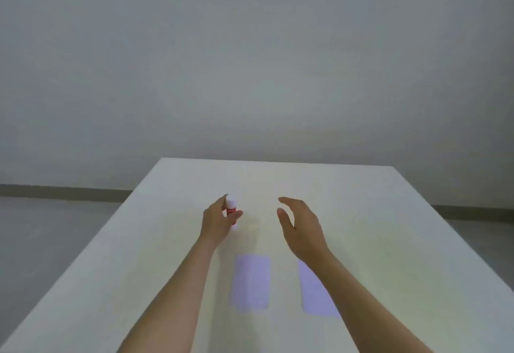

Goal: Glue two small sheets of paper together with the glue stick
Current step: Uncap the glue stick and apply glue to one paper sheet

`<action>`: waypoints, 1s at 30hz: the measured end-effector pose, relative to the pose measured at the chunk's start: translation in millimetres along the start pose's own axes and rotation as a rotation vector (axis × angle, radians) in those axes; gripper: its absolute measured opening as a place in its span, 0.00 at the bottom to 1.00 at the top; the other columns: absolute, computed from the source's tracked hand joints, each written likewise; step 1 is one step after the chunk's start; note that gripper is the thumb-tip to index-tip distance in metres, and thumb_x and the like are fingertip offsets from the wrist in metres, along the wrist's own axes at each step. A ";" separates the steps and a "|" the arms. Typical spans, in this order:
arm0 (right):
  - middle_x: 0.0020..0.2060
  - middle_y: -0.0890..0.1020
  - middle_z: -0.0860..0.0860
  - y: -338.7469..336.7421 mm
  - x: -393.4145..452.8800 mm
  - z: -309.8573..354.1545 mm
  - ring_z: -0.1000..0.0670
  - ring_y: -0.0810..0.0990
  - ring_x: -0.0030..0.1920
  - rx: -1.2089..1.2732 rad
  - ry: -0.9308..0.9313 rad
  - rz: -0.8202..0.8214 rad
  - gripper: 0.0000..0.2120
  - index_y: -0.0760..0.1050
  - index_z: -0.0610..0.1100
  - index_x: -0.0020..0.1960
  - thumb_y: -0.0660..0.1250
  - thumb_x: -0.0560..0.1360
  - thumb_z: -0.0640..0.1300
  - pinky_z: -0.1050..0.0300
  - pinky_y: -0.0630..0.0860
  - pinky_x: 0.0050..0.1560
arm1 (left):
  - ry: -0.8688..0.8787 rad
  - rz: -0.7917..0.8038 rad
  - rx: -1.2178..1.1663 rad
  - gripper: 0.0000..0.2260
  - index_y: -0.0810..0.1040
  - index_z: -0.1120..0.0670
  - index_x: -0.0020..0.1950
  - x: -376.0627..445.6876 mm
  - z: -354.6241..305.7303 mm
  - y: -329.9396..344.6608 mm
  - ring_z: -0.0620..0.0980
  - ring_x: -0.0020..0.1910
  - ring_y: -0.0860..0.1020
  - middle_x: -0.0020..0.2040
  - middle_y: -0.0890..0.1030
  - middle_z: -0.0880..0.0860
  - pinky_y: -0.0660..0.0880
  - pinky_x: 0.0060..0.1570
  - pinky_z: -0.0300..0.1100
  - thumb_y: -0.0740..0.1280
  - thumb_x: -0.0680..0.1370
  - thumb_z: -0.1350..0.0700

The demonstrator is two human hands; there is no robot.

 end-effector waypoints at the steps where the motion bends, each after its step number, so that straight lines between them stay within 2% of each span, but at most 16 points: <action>1: 0.66 0.73 0.51 1.2 2.8 -1.9 0.50 0.71 0.66 0.008 0.004 -0.007 0.17 0.69 0.47 0.68 0.56 0.80 0.47 0.54 0.65 0.68 | 0.015 -0.030 -0.021 0.08 0.73 0.58 0.38 0.0 0.1 2.4 0.49 0.38 0.77 0.37 0.82 0.58 0.69 0.40 0.36 0.71 0.71 0.58; 3: 0.66 0.74 0.51 5.4 10.0 -4.4 0.50 0.72 0.65 -0.008 -0.023 -0.001 0.17 0.70 0.47 0.67 0.57 0.80 0.47 0.54 0.66 0.67 | -0.024 -0.101 -0.049 0.08 0.73 0.61 0.36 -1.3 3.2 3.8 0.49 0.32 0.73 0.34 0.82 0.60 0.67 0.35 0.39 0.70 0.71 0.60; 5: 0.65 0.74 0.51 10.0 15.8 -6.3 0.50 0.74 0.63 -0.012 -0.034 0.022 0.16 0.71 0.47 0.67 0.58 0.80 0.46 0.54 0.68 0.65 | -0.078 -0.129 -0.086 0.07 0.76 0.62 0.38 -3.5 9.6 6.1 0.52 0.33 0.75 0.34 0.82 0.60 0.68 0.37 0.43 0.69 0.72 0.59; 7: 0.62 0.75 0.52 11.2 21.6 -9.1 0.51 0.76 0.58 0.001 -0.028 0.025 0.15 0.72 0.48 0.65 0.60 0.79 0.45 0.59 0.70 0.58 | -0.062 -0.147 -0.098 0.08 0.76 0.61 0.37 -3.2 11.3 4.6 0.52 0.33 0.74 0.33 0.81 0.59 0.67 0.38 0.44 0.69 0.71 0.57; 9: 0.57 0.78 0.52 11.1 26.9 -9.4 0.52 0.78 0.49 0.026 -0.005 0.031 0.15 0.73 0.50 0.64 0.61 0.78 0.45 0.61 0.72 0.51 | 0.032 -0.133 -0.049 0.06 0.78 0.57 0.39 -4.5 0.3 3.1 0.51 0.33 0.72 0.32 0.77 0.56 0.66 0.36 0.42 0.70 0.72 0.56; 10: 0.54 0.79 0.52 11.3 28.5 -10.0 0.51 0.79 0.46 0.044 0.015 0.039 0.14 0.74 0.50 0.63 0.62 0.78 0.46 0.59 0.74 0.49 | 0.115 -0.112 -0.022 0.02 0.80 0.54 0.43 -6.5 -10.1 3.2 0.50 0.34 0.72 0.34 0.76 0.52 0.67 0.37 0.41 0.71 0.72 0.57; 12: 0.47 0.81 0.51 11.2 32.4 -9.0 0.49 0.81 0.42 0.111 0.079 0.051 0.15 0.73 0.50 0.63 0.62 0.77 0.50 0.55 0.77 0.45 | 0.299 -0.065 0.076 0.13 0.82 0.50 0.56 -12.1 -34.3 2.8 0.47 0.37 0.74 0.37 0.75 0.47 0.69 0.39 0.37 0.72 0.72 0.57; 14: 0.40 0.83 0.48 10.3 35.0 -6.7 0.49 0.81 0.32 0.198 0.133 0.053 0.15 0.74 0.48 0.61 0.61 0.77 0.53 0.58 0.76 0.36 | 0.412 -0.026 0.148 0.19 0.79 0.50 0.62 -19.0 -54.3 2.0 0.45 0.39 0.75 0.40 0.73 0.43 0.70 0.42 0.33 0.73 0.72 0.57; 17: 0.30 0.82 0.44 9.5 32.9 0.0 0.53 0.73 0.22 0.270 0.198 0.043 0.20 0.78 0.43 0.50 0.58 0.77 0.58 0.61 0.70 0.29 | 0.494 0.024 0.137 0.21 0.77 0.53 0.65 -33.8 -69.0 -0.7 0.40 0.41 0.74 0.41 0.71 0.41 0.67 0.45 0.25 0.73 0.72 0.60; 20: 0.22 0.77 0.46 10.6 30.8 2.9 0.55 0.70 0.19 0.260 0.247 0.067 0.26 0.78 0.37 0.38 0.59 0.77 0.59 0.60 0.71 0.30 | 0.515 0.048 0.123 0.23 0.76 0.55 0.65 -47.3 -74.4 -4.0 0.38 0.41 0.74 0.41 0.72 0.45 0.67 0.46 0.24 0.73 0.71 0.62; 23: 0.24 0.77 0.47 9.7 27.0 4.2 0.52 0.71 0.21 0.333 0.234 0.112 0.20 0.77 0.36 0.36 0.63 0.77 0.51 0.60 0.70 0.30 | 0.434 0.046 0.046 0.16 0.78 0.57 0.57 -54.8 -72.5 -7.9 0.40 0.41 0.76 0.41 0.75 0.46 0.70 0.44 0.28 0.74 0.70 0.62; 25: 0.30 0.79 0.46 8.9 20.3 7.3 0.50 0.75 0.26 0.402 0.165 0.166 0.10 0.77 0.38 0.42 0.64 0.77 0.45 0.59 0.72 0.32 | 0.398 0.036 0.015 0.13 0.76 0.58 0.50 -59.0 -71.4 -9.5 0.43 0.40 0.77 0.41 0.78 0.47 0.71 0.42 0.29 0.75 0.69 0.62; 27: 0.38 0.80 0.47 8.3 10.7 7.6 0.49 0.79 0.33 0.444 0.102 0.237 0.04 0.76 0.42 0.50 0.64 0.76 0.40 0.58 0.76 0.36 | 0.391 0.051 0.021 0.12 0.75 0.58 0.48 -64.3 -70.2 -7.1 0.44 0.40 0.77 0.42 0.79 0.50 0.71 0.41 0.29 0.75 0.69 0.61; 28: 0.41 0.80 0.48 8.5 5.8 5.9 0.49 0.80 0.35 0.448 0.096 0.268 0.06 0.75 0.45 0.53 0.65 0.76 0.40 0.57 0.76 0.37 | 0.394 0.065 0.028 0.12 0.74 0.58 0.48 -67.4 -70.1 -5.5 0.45 0.40 0.77 0.42 0.79 0.50 0.71 0.41 0.29 0.75 0.70 0.61; 30: 0.42 0.81 0.49 7.2 -2.6 2.2 0.50 0.81 0.32 0.387 0.149 0.285 0.12 0.74 0.48 0.57 0.66 0.75 0.49 0.57 0.76 0.36 | 0.406 0.089 0.038 0.12 0.74 0.57 0.48 -73.0 -71.1 -1.9 0.47 0.41 0.78 0.43 0.79 0.51 0.72 0.42 0.31 0.74 0.70 0.61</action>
Point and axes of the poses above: each hand's wrist, its own x-axis towards the middle knuckle, its own y-axis out of the palm, z = x × y, the point moved 6 cm from there along x, towards the middle knuckle
